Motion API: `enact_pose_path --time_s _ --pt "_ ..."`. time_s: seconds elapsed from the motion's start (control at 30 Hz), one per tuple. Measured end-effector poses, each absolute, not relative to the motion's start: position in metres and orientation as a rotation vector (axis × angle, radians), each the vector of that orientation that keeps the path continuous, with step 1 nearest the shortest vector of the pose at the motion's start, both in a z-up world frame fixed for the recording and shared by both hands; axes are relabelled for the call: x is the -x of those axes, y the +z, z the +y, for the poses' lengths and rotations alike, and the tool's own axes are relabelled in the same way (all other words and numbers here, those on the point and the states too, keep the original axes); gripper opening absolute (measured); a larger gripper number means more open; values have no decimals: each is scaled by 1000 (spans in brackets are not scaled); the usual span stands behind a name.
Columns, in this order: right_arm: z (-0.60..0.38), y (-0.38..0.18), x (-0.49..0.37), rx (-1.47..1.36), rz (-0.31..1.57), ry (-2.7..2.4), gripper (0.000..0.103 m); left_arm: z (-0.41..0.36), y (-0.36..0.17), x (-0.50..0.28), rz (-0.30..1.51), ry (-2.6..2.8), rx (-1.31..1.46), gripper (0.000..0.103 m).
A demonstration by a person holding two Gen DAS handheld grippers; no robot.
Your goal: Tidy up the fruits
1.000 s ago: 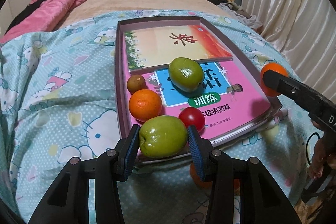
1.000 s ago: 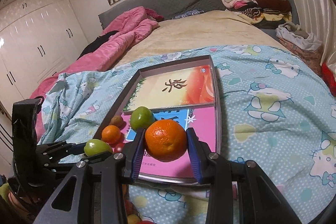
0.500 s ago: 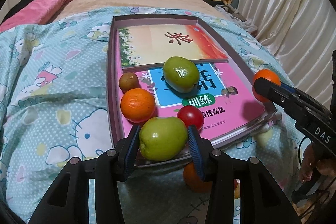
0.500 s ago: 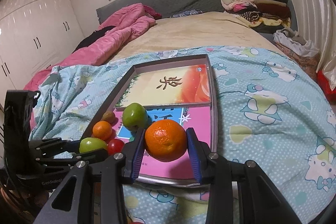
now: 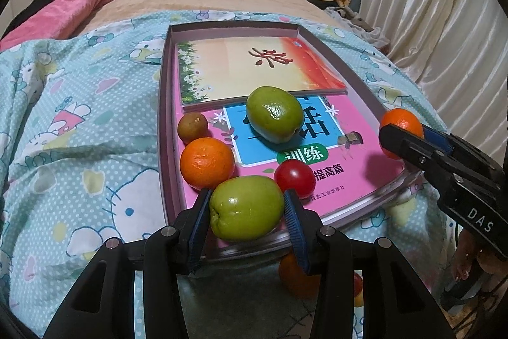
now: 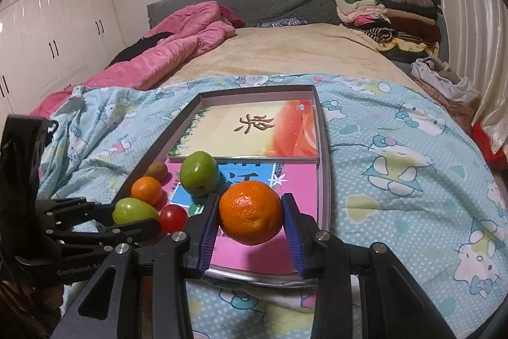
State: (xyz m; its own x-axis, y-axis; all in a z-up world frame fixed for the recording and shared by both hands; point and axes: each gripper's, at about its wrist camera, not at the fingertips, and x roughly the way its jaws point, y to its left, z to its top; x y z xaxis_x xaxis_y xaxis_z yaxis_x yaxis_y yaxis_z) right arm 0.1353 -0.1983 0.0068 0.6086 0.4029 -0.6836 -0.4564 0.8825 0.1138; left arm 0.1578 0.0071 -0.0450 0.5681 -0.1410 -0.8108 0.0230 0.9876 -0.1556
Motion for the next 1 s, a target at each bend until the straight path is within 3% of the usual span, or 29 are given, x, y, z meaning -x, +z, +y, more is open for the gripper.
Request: enact_pose_path --time_s 1.0 --pt "-197 -16 -144 139 866 423 39 5 -44 -157 955 -95 114 47"
